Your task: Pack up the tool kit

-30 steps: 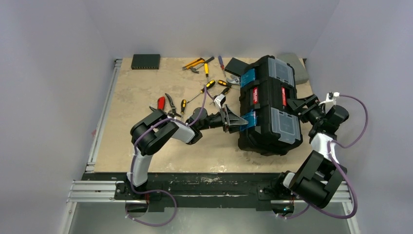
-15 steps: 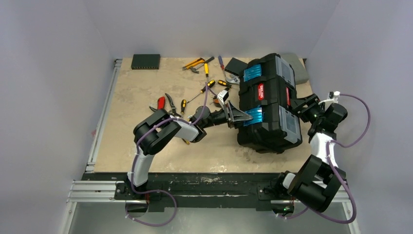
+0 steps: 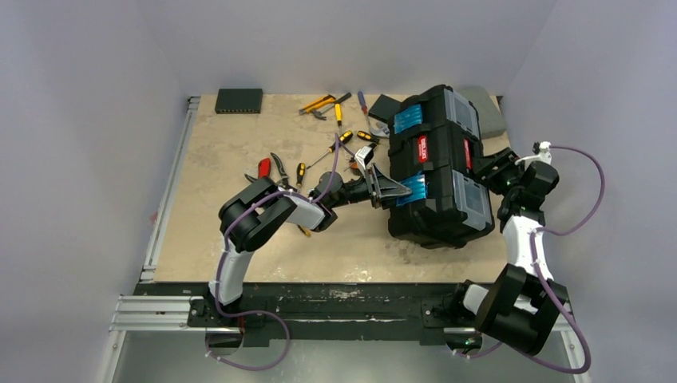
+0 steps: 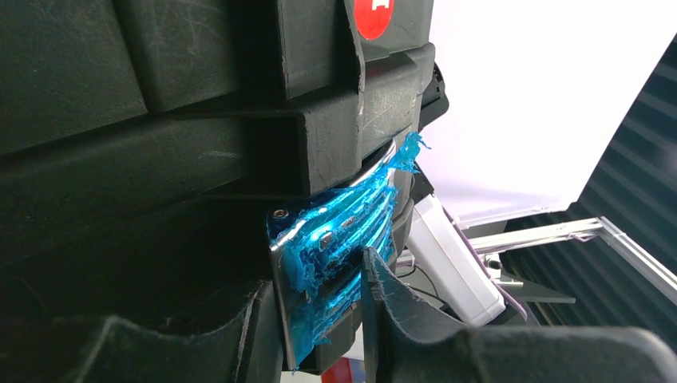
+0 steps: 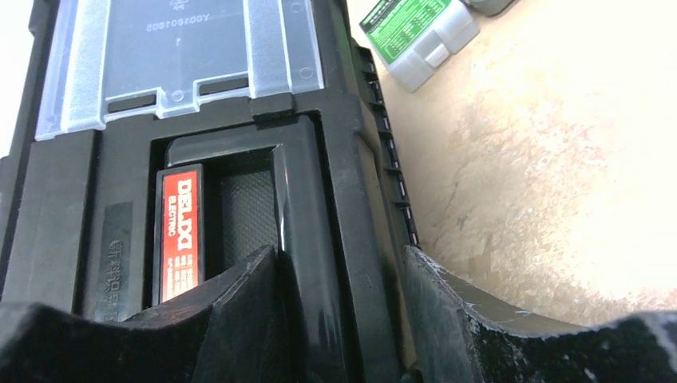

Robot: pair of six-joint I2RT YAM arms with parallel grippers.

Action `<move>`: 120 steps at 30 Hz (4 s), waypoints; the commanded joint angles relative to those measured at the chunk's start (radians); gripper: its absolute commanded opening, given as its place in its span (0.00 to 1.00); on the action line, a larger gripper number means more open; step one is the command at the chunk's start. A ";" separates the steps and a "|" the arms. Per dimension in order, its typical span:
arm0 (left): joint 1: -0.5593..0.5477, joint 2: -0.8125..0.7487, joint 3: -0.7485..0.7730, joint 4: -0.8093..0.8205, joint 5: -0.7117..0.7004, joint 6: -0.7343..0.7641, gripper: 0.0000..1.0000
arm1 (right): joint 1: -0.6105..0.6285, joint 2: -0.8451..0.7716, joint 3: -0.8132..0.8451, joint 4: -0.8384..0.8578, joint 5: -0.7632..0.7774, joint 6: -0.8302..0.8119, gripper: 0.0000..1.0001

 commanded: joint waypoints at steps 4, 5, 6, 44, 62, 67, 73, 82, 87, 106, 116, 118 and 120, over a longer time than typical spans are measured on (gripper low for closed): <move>-0.036 0.035 0.062 0.108 -0.091 0.039 0.00 | 0.249 -0.019 -0.025 -0.384 -0.132 -0.058 0.01; -0.036 0.040 0.062 0.108 -0.091 0.037 0.00 | 0.267 -0.022 -0.021 -0.387 -0.118 -0.057 0.01; -0.036 0.042 0.061 0.108 -0.093 0.036 0.00 | 0.284 -0.024 -0.014 -0.393 -0.106 -0.057 0.01; 0.026 -0.045 -0.128 -0.063 -0.141 0.074 0.00 | 0.619 0.019 0.061 -0.468 0.230 -0.083 0.01; 0.041 -0.187 -0.194 -0.302 -0.200 0.223 0.00 | 0.659 0.035 0.081 -0.498 0.299 -0.106 0.00; 0.042 -0.222 -0.198 -0.365 -0.221 0.265 0.00 | 0.667 0.042 0.091 -0.504 0.310 -0.108 0.00; 0.041 -0.255 -0.199 -0.437 -0.240 0.310 0.00 | 0.676 0.044 0.104 -0.516 0.329 -0.111 0.00; 0.040 -0.315 -0.191 -0.599 -0.285 0.391 0.00 | 0.708 0.050 0.125 -0.539 0.382 -0.117 0.00; 0.038 -0.341 -0.184 -0.674 -0.311 0.430 0.00 | 0.721 0.052 0.126 -0.543 0.403 -0.116 0.00; 0.013 -0.460 -0.155 -0.946 -0.478 0.597 0.00 | 0.735 0.050 0.128 -0.553 0.441 -0.116 0.00; 0.058 -0.447 -0.232 -0.851 -0.396 0.522 0.46 | 0.733 0.062 0.107 -0.496 0.336 -0.097 0.40; 0.082 -0.446 -0.277 -0.788 -0.370 0.498 0.62 | 0.733 0.047 0.098 -0.482 0.332 -0.090 0.49; 0.104 -0.449 -0.313 -0.726 -0.342 0.479 0.71 | 0.733 0.028 0.085 -0.462 0.323 -0.074 0.55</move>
